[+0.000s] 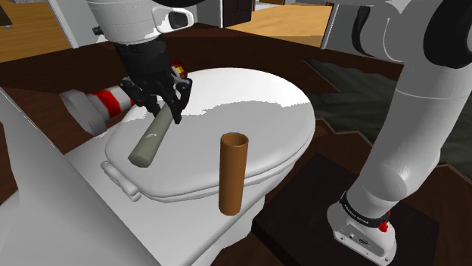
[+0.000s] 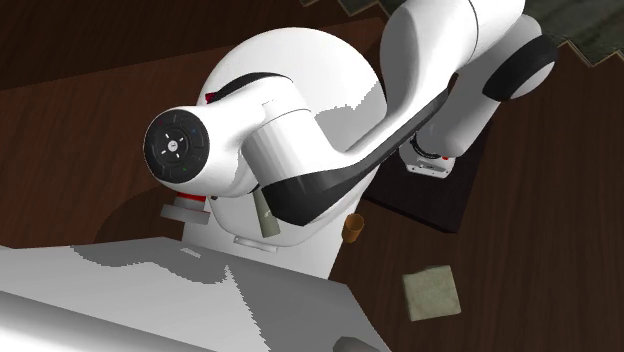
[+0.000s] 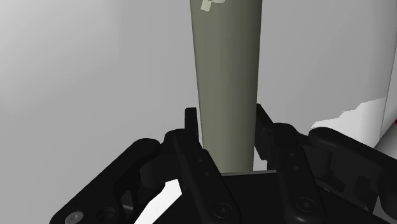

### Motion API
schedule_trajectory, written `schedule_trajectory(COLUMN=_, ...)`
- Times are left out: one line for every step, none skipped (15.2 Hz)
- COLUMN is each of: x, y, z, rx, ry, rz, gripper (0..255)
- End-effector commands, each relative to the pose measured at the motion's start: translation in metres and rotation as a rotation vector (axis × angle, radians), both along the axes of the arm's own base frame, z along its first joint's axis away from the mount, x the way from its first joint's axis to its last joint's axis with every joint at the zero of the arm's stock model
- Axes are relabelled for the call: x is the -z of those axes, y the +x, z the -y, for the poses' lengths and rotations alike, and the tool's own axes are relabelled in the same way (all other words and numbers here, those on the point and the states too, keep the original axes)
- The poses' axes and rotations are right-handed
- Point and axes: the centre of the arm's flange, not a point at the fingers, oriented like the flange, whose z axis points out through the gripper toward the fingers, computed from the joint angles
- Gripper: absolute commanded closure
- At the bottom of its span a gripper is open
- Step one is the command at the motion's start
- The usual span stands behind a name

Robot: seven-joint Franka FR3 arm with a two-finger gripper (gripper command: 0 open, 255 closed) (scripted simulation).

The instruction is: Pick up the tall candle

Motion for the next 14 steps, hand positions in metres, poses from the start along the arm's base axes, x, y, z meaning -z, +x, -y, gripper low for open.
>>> schedule_trajectory(x=0.002, y=0.0, z=0.0, rx=0.0, ry=-0.003, rz=-0.003, gripper=255)
schedule_trajectory(x=0.001, y=0.0, z=0.0, rx=0.0, ry=-0.003, rz=-0.003, gripper=255)
schedule_trajectory(x=0.002, y=0.001, z=0.0, rx=0.0, ry=-0.003, rz=-0.003, gripper=255)
schedule_trajectory(x=-0.003, y=0.001, z=0.0, rx=0.0, ry=-0.003, rz=-0.003, gripper=255)
schedule_trajectory(x=-0.009, y=0.001, z=0.0, rx=0.0, ry=-0.003, rz=-0.003, gripper=255)
schedule_trajectory(x=-0.014, y=0.001, z=0.0, rx=0.0, ry=-0.003, rz=-0.003, gripper=255)
schedule_trajectory(x=-0.019, y=0.001, z=0.0, rx=0.0, ry=-0.003, rz=-0.003, gripper=255)
schedule_trajectory(x=-0.025, y=0.001, z=0.0, rx=0.0, ry=-0.003, rz=-0.003, gripper=255)
schedule_trajectory(x=-0.03, y=0.001, z=0.0, rx=0.0, ry=-0.003, rz=-0.003, gripper=255)
schedule_trajectory(x=-0.035, y=0.001, z=0.0, rx=0.0, ry=-0.003, rz=-0.003, gripper=255)
schedule_trajectory(x=-0.04, y=0.001, z=0.0, rx=0.0, ry=-0.003, rz=-0.003, gripper=255)
schedule_trajectory(x=-0.046, y=0.001, z=0.0, rx=0.0, ry=-0.003, rz=-0.003, gripper=255)
schedule_trajectory(x=-0.051, y=0.001, z=0.0, rx=0.0, ry=-0.003, rz=-0.003, gripper=255)
schedule_trajectory(x=-0.056, y=0.001, z=0.0, rx=0.0, ry=-0.003, rz=-0.003, gripper=255)
